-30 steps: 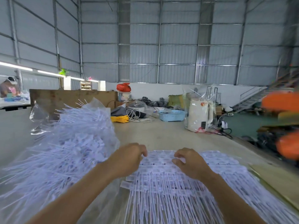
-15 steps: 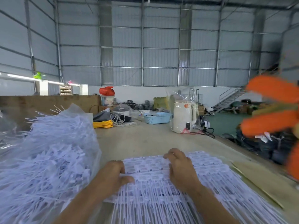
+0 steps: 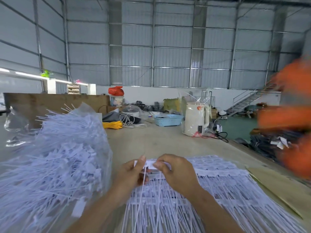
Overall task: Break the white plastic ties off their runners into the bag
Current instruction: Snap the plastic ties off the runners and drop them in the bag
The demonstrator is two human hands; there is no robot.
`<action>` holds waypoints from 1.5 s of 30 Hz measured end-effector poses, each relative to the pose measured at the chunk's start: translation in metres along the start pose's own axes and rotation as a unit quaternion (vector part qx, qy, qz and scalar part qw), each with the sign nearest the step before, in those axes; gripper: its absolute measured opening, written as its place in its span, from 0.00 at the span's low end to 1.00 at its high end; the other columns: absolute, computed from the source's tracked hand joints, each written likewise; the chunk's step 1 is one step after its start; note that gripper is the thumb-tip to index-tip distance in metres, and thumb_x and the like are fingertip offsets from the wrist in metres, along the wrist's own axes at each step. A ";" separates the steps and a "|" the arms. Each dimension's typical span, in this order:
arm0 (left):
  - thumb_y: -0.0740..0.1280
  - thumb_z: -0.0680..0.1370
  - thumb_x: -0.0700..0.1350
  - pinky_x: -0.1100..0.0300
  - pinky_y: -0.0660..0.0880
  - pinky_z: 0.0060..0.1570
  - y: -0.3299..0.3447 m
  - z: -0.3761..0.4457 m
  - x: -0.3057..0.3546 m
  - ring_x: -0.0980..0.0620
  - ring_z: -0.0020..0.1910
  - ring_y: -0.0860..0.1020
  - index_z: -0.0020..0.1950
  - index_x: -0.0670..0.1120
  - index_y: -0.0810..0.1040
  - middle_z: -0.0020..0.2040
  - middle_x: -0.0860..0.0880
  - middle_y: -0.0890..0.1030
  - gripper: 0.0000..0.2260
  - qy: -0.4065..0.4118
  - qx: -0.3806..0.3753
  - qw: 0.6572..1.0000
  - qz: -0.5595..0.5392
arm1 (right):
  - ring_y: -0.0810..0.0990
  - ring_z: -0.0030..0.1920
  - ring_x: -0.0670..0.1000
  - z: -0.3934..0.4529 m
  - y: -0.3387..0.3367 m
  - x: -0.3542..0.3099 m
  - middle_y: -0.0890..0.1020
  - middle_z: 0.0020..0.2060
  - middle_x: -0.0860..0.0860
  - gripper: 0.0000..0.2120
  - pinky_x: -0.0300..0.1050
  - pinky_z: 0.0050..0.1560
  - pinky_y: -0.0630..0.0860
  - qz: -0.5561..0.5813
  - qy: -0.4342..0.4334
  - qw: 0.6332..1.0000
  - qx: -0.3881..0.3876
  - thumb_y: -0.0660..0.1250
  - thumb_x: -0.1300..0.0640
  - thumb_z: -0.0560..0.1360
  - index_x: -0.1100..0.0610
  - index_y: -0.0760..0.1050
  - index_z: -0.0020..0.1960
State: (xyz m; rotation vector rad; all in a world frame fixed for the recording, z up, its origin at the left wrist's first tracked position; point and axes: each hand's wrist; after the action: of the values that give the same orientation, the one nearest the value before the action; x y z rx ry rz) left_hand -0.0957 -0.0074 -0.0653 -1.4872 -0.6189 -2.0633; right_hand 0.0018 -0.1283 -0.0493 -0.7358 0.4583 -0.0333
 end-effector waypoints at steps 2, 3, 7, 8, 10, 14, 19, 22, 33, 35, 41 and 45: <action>0.60 0.81 0.49 0.63 0.72 0.26 0.000 -0.001 -0.002 0.52 0.25 0.74 0.47 0.37 0.78 0.31 0.44 0.80 0.16 -0.002 -0.007 1.000 -0.007 | 0.77 0.42 0.52 0.000 0.005 -0.001 0.81 0.39 0.51 0.12 0.45 0.42 0.68 -0.030 -0.007 0.999 -0.021 0.60 0.47 0.78 0.53 0.77 0.49; 0.59 0.81 0.49 0.63 0.71 0.26 0.000 -0.001 -0.003 0.52 0.25 0.74 0.46 0.38 0.78 0.31 0.44 0.80 0.15 0.011 -0.003 1.000 0.004 | 0.75 0.40 0.53 0.000 0.007 0.000 0.79 0.37 0.52 0.12 0.45 0.41 0.67 -0.035 -0.006 0.999 -0.035 0.59 0.47 0.79 0.54 0.75 0.50; 0.60 0.81 0.51 0.65 0.66 0.24 0.005 -0.002 -0.002 0.53 0.21 0.68 0.33 0.44 0.74 0.24 0.48 0.74 0.19 0.053 0.018 0.996 0.073 | 0.75 0.39 0.55 0.002 0.006 0.001 0.77 0.35 0.54 0.13 0.48 0.42 0.71 0.016 0.014 0.996 -0.083 0.61 0.48 0.78 0.56 0.76 0.46; 0.60 0.80 0.52 0.65 0.65 0.23 0.007 -0.002 -0.001 0.53 0.20 0.67 0.29 0.46 0.73 0.23 0.49 0.72 0.20 0.048 0.027 0.995 0.083 | 0.76 0.39 0.55 0.002 0.006 0.000 0.78 0.35 0.55 0.12 0.49 0.42 0.72 0.033 0.011 0.996 -0.087 0.62 0.49 0.78 0.58 0.76 0.44; 0.63 0.79 0.51 0.66 0.62 0.22 0.006 0.002 0.003 0.53 0.19 0.65 0.23 0.49 0.70 0.21 0.50 0.69 0.24 0.026 0.044 0.994 0.092 | 0.75 0.37 0.56 0.003 0.005 -0.002 0.78 0.34 0.57 0.13 0.50 0.40 0.71 0.046 0.002 0.995 -0.085 0.63 0.51 0.77 0.60 0.76 0.41; 0.65 0.78 0.47 0.68 0.58 0.20 0.001 0.009 0.015 0.54 0.16 0.61 0.19 0.48 0.68 0.19 0.49 0.66 0.26 -0.002 0.025 0.996 0.081 | 0.70 0.33 0.51 0.007 0.000 -0.007 0.72 0.29 0.48 0.13 0.47 0.34 0.66 -0.002 -0.044 0.998 -0.052 0.63 0.47 0.77 0.54 0.74 0.39; 0.67 0.76 0.44 0.72 0.53 0.19 -0.026 0.011 0.029 0.56 0.15 0.56 0.27 0.45 0.70 0.19 0.52 0.61 0.17 -0.087 0.017 0.996 0.030 | 0.73 0.34 0.53 0.008 -0.039 0.012 0.74 0.29 0.48 0.13 0.42 0.34 0.62 -0.105 -0.012 0.994 -0.001 0.61 0.46 0.77 0.53 0.74 0.39; 0.64 0.78 0.45 0.71 0.55 0.18 -0.036 0.014 0.026 0.56 0.15 0.59 0.33 0.42 0.72 0.20 0.51 0.64 0.15 -0.103 0.034 0.993 -0.049 | 0.68 0.32 0.51 0.006 -0.059 0.017 0.71 0.28 0.55 0.15 0.45 0.35 0.64 0.047 0.026 0.998 0.037 0.65 0.51 0.76 0.58 0.70 0.34; 0.52 0.74 0.63 0.64 0.67 0.29 0.032 -0.017 0.022 0.53 0.30 0.73 0.42 0.40 0.78 0.33 0.45 0.78 0.28 0.046 -0.086 0.995 -0.017 | 0.76 0.36 0.40 0.000 -0.029 -0.022 0.76 0.36 0.42 0.06 0.33 0.36 0.69 0.104 -0.064 0.989 -0.082 0.64 0.63 0.76 0.54 0.71 0.50; 0.54 0.79 0.58 0.69 0.66 0.27 0.033 -0.021 0.019 0.59 0.26 0.70 0.43 0.39 0.76 0.28 0.52 0.74 0.23 0.083 -0.062 0.993 0.053 | 0.76 0.35 0.37 0.000 -0.026 -0.021 0.75 0.36 0.41 0.09 0.28 0.36 0.68 0.114 -0.062 0.989 -0.072 0.65 0.65 0.74 0.53 0.70 0.49; 0.55 0.82 0.48 0.64 0.67 0.32 0.028 -0.018 0.018 0.56 0.28 0.71 0.48 0.35 0.77 0.30 0.47 0.75 0.18 0.107 0.005 0.992 0.069 | 0.73 0.42 0.41 0.000 -0.024 -0.009 0.74 0.43 0.43 0.10 0.40 0.44 0.71 0.023 -0.020 0.998 -0.055 0.67 0.48 0.73 0.51 0.71 0.51; 0.55 0.83 0.48 0.65 0.67 0.25 0.029 -0.020 0.019 0.54 0.22 0.70 0.48 0.34 0.77 0.24 0.47 0.73 0.19 0.094 -0.011 0.993 0.068 | 0.73 0.37 0.55 -0.001 -0.022 -0.006 0.74 0.33 0.52 0.16 0.50 0.39 0.69 0.011 -0.017 0.995 -0.098 0.62 0.47 0.77 0.58 0.70 0.38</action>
State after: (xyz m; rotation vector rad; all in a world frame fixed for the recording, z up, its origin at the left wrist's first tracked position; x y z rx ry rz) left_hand -0.0964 -0.0445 -0.0515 -1.2895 -0.4112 -2.0784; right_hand -0.0010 -0.1442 -0.0339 -0.9220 0.4406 0.0456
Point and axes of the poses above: each hand's wrist, its own z-axis towards the middle knuckle, its own y-axis out of the palm, x = y × z
